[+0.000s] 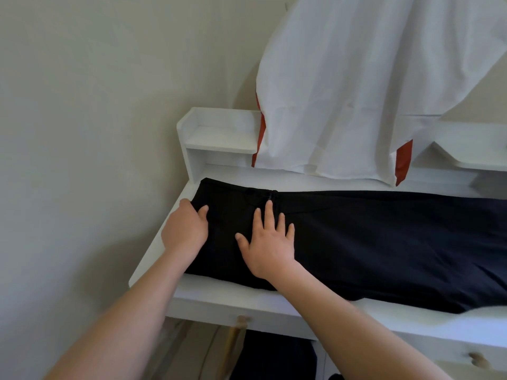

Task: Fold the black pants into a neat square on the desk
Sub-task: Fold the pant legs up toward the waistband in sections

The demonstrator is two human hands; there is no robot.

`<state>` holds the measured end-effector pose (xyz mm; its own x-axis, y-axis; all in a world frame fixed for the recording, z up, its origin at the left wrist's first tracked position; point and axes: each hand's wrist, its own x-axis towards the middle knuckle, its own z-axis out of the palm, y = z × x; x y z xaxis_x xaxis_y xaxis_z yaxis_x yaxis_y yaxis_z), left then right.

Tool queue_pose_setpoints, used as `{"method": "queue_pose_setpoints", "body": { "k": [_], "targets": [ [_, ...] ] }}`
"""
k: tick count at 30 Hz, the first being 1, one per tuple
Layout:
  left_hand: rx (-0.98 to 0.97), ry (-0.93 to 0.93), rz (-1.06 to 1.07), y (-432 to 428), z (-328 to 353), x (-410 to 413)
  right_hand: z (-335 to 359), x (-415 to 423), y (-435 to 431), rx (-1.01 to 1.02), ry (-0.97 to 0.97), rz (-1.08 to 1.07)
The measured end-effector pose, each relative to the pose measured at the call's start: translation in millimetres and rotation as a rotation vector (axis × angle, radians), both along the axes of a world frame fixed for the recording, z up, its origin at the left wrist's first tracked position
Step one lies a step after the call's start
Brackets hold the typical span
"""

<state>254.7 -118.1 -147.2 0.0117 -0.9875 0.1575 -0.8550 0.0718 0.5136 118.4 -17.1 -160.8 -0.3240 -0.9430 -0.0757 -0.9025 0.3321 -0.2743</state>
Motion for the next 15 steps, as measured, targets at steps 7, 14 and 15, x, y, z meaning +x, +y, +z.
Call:
{"method": "queue_pose_setpoints", "body": {
  "k": [7, 14, 15],
  "targets": [
    [-0.022, -0.209, 0.053, -17, 2, 68, 5, 61, -29, 0.028, -0.021, 0.103],
    [-0.196, -0.329, -0.163, 7, 15, 26, 38, 10, -32, -0.33, -0.142, 0.062],
    [-0.219, -0.306, -0.228, 13, 16, 16, 41, -9, -33, -0.345, -0.141, 0.051]
  ]
}}
